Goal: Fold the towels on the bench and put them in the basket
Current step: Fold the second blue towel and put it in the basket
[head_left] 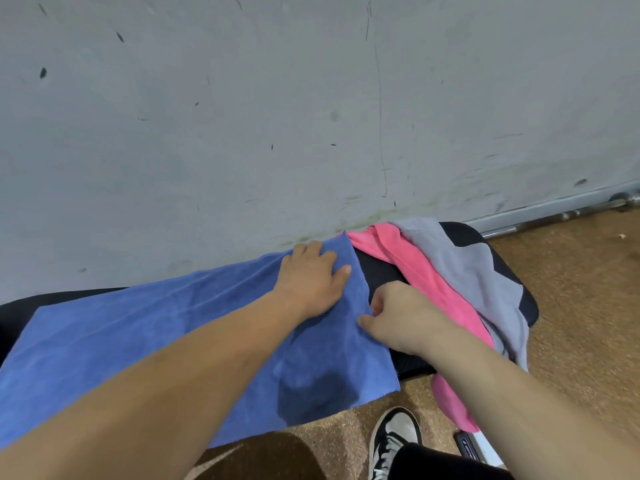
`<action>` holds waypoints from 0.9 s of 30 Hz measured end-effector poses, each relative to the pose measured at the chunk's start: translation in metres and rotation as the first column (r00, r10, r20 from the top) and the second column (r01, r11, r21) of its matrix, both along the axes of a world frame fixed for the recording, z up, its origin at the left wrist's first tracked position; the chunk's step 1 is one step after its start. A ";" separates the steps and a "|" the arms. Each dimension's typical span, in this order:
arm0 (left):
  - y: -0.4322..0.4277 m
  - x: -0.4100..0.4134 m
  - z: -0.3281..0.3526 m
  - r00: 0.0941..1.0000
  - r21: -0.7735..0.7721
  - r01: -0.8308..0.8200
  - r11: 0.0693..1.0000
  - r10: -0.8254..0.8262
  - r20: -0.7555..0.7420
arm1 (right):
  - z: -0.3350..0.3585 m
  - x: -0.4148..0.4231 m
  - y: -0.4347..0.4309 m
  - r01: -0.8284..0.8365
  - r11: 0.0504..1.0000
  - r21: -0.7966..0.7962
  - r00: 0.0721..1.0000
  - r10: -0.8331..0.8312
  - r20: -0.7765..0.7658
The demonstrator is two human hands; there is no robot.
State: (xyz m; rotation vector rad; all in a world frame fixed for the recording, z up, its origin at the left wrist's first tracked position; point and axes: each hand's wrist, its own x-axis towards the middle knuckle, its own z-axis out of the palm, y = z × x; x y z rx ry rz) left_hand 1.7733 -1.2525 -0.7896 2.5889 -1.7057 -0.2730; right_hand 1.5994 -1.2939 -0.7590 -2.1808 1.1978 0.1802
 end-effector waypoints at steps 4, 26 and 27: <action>-0.030 -0.015 0.025 0.945 -0.044 -0.179 0.983 0.159 -0.288 | 0.012 -0.001 0.010 -0.030 0.998 -0.063 0.991 0.038 0.125; -0.011 0.010 0.072 0.629 -0.305 -0.503 0.809 0.101 -0.771 | 0.068 -0.011 0.030 0.107 0.994 -0.033 0.892 -0.081 0.445; 0.002 0.021 0.076 0.646 -0.298 -0.506 0.809 0.126 -0.753 | 0.070 -0.002 0.038 0.073 0.997 -0.023 0.895 -0.056 0.443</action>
